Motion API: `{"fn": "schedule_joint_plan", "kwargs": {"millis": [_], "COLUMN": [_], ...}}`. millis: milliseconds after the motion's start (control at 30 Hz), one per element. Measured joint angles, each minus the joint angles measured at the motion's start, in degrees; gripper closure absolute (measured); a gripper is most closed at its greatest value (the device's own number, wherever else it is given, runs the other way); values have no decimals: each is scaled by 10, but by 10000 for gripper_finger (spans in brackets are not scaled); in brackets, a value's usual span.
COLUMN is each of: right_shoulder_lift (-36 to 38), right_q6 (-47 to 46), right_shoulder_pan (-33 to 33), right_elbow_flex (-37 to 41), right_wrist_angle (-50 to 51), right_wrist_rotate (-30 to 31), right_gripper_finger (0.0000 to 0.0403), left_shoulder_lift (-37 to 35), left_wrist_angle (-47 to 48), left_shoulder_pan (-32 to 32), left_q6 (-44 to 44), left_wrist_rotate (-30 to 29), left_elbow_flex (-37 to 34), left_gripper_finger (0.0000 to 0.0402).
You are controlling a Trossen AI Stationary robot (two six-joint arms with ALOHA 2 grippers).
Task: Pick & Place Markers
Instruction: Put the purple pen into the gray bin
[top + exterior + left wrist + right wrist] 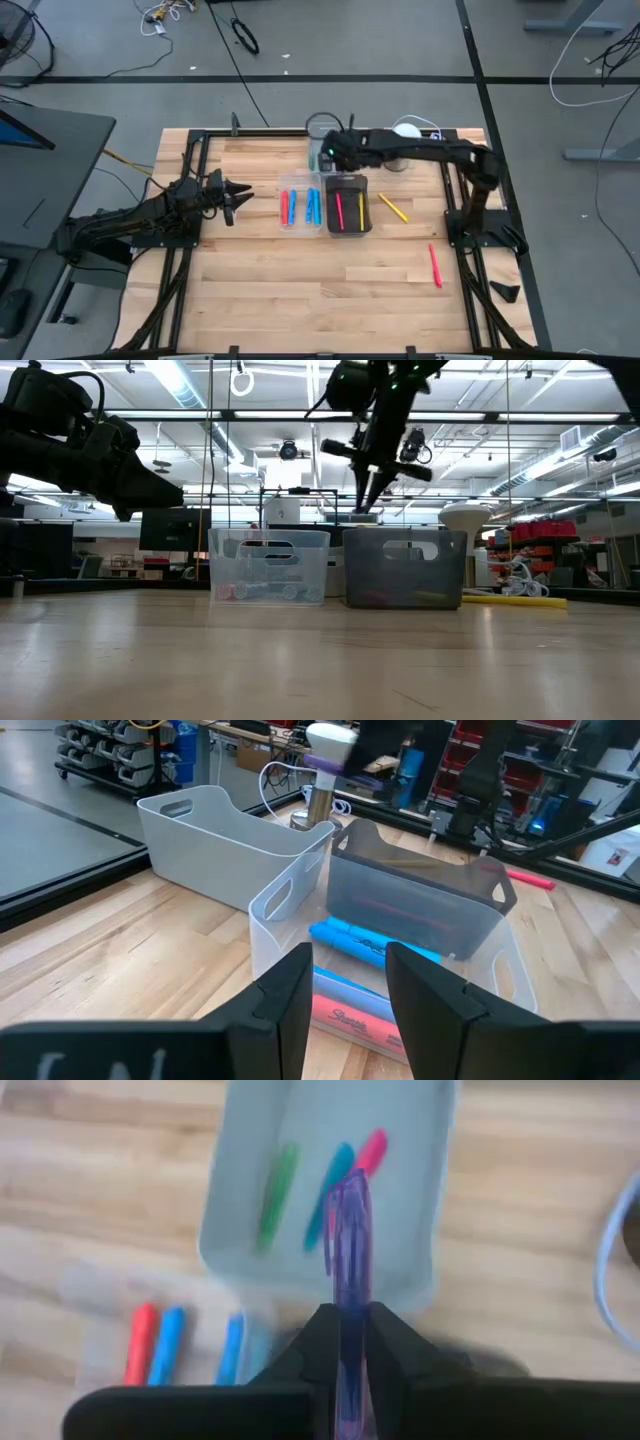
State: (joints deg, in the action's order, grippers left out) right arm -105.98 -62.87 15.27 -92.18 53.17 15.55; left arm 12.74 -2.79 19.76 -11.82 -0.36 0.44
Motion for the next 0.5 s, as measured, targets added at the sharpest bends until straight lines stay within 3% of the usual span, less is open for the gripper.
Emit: {"fn": "schedule_joint_plan", "kwargs": {"millis": [367, 500], "right_shoulder_lift": [-111, -124], "right_q6": [65, 66], "right_shoulder_pan": [75, 86], "right_elbow_flex": [-145, -158], "right_wrist_angle": [-5, -5], "right_wrist_rotate": [-12, -16], "right_gripper_finger": [373, 373], "left_shoulder_lift": [0, 0], "left_wrist_angle": [0, 0], "left_shoulder_pan": [0, 0], "left_q6": [0, 0], "left_wrist_rotate": [0, 0], "left_elbow_flex": [0, 0], "left_gripper_finger": [266, 266]}}
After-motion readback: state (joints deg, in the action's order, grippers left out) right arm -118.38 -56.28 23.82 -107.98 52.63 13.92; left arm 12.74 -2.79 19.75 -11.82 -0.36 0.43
